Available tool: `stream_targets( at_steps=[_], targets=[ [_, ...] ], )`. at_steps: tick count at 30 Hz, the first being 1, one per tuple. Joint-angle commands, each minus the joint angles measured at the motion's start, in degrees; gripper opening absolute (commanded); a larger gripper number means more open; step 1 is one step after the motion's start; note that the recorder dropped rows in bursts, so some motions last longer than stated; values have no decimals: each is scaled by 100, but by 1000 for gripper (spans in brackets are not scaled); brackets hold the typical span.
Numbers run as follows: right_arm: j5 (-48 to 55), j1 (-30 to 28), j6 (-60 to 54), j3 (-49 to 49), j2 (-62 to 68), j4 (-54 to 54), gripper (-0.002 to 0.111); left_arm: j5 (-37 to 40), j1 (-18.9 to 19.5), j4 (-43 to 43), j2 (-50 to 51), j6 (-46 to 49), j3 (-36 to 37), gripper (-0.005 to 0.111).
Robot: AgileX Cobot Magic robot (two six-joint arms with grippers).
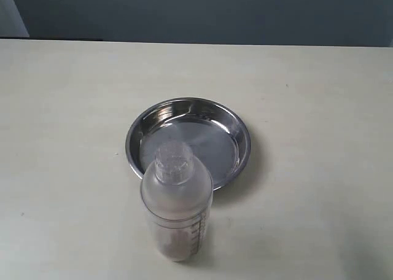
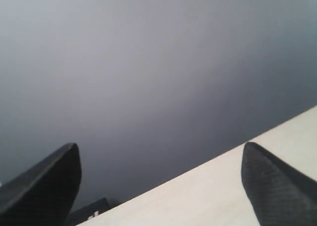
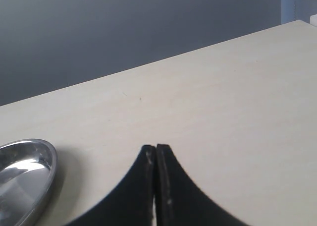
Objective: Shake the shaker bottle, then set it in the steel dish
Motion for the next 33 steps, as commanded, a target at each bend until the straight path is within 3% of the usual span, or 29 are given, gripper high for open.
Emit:
stream_targets(
  at_steps=[1, 2, 3, 4, 5, 11, 17, 18, 19, 20, 21, 22, 23, 24, 27, 31, 33],
  targets=[
    [-61, 14, -19, 12, -25, -2, -1, 209, 8, 3552, 7, -4077, -44, 82],
    [-61, 14, -19, 12, -25, -2, -1, 198, 19, 5878, 17, -6627, -43, 82],
    [-61, 14, -19, 12, -25, -2, -1, 126, 31, 7409, 17, -8284, -43, 82],
    [-61, 14, -19, 12, -25, -2, -1, 36, 31, 8741, 17, -9928, -43, 82],
    [-61, 14, -19, 12, -25, -2, -1, 0, 31, 9374, 17, -10896, -43, 82],
    [-61, 14, -19, 12, -25, -2, -1, 127, -139, 9509, 363, -11166, 134, 82],
    [-61, 14, -19, 12, -25, -2, -1, -918, -252, 9580, 743, -10901, 353, 82],
    [-61, 14, -19, 12, -25, -2, -1, -944, -200, 9943, 743, -11050, 353, 81],
    [-61, 14, -19, 12, -25, -2, -1, -1114, -111, 11816, 743, -12597, 353, 77],
    [-61, 14, -19, 12, -25, -2, -1, -1257, -73, 12503, 743, -13420, 353, 71],
    [-61, 14, -19, 12, -25, -2, -1, -1272, 27, 13225, 732, -14036, 318, 57],
    [-61, 14, -19, 12, -25, -2, -1, -1184, 39, 13256, 732, -14024, 318, 52],
    [-61, 14, -19, 12, -25, -2, -1, -1159, 46, 13116, 732, -14010, 318, 39],
    [-61, 14, -19, 12, -25, -2, -1, -1207, 46, 12425, 732, -13639, 318, 31],
    [-61, 14, -19, 12, -25, -2, -1, -1046, 46, 10622, 664, -12180, 318, 28],
    [-61, 14, -19, 12, -25, -2, -1, -753, 46, 9789, 543, -11292, 293, 28],
    [-61, 14, -19, 12, -25, -2, -1, 0, 7, 9440, 509, -10745, 86, 28]
  ],
)
